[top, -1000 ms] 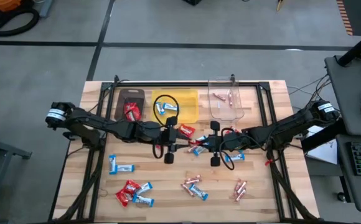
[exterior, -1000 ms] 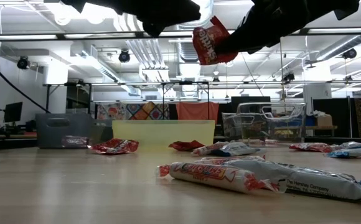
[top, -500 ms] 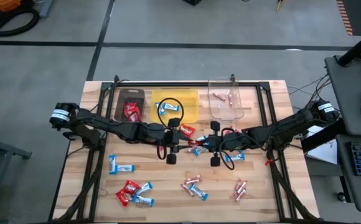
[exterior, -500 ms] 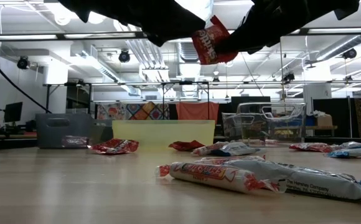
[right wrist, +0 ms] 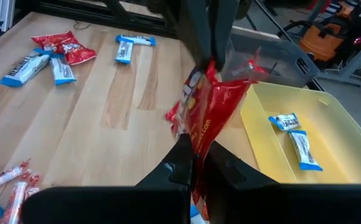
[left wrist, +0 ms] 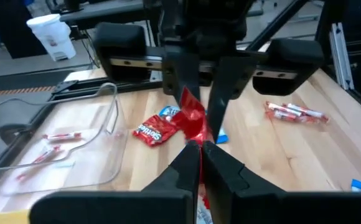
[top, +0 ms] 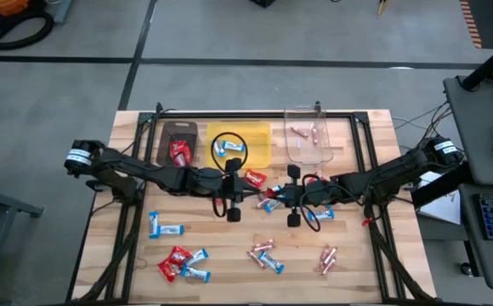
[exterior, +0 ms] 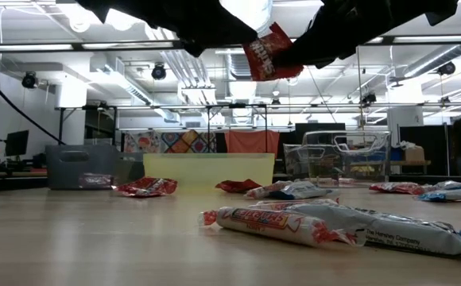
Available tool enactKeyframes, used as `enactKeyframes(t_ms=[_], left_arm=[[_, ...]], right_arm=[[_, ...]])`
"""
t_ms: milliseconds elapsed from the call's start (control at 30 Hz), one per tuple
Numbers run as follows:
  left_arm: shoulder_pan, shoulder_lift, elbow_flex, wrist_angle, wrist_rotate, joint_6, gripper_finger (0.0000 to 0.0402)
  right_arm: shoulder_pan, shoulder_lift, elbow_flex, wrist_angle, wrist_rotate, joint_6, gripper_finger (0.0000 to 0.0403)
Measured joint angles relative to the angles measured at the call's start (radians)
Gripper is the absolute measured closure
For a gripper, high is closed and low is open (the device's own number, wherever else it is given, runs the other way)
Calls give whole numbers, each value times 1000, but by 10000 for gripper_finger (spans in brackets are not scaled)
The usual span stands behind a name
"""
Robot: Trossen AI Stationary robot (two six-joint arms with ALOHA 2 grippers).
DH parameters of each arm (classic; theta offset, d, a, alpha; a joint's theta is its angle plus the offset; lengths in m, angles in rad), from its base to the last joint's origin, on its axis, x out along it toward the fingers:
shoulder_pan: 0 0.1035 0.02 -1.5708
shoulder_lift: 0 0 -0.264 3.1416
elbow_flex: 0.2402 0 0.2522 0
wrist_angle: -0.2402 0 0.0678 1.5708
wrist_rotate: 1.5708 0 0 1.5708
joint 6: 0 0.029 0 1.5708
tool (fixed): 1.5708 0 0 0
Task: Sort candy
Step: Put the red candy into the black bin
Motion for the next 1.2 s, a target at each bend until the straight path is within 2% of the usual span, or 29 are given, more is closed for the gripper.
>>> enactKeyframes(t_ms=[200, 333, 400, 467, 533, 600, 667, 900, 1000, 1100, 1200], left_arm=[[0, -38, 0, -38, -17, -34, 402], [0, -56, 0, -93, -92, -73, 401], [0, -70, 0, -125, -91, -74, 401], [1, -82, 0, -131, -15, -81, 400], [2, -86, 0, -123, 119, -81, 392], [4, -78, 0, -102, 208, -81, 378], [5, -62, 0, -81, 210, -80, 357], [16, 18, 0, 5, 64, -73, 244], [17, 48, 0, 47, 58, -49, 204], [16, 67, 0, 68, 98, -44, 190], [16, 81, 0, 78, 95, -52, 207]], right_arm=[[0, 0, 0, -5, 0, 0, 391], [0, 0, 0, 0, 0, 0, 391], [0, 0, 0, -6, 0, 0, 391], [0, 0, 0, -15, 0, 1, 391], [0, 0, -1, -29, 0, 12, 391], [0, 0, -1, -36, 0, 23, 391], [0, 0, -1, -37, 0, 25, 391], [0, 0, 0, -37, 0, 43, 391], [0, 0, 0, -37, 0, 53, 391], [0, 0, 1, -38, 0, 53, 391], [0, 0, 1, -37, 0, 53, 391]])
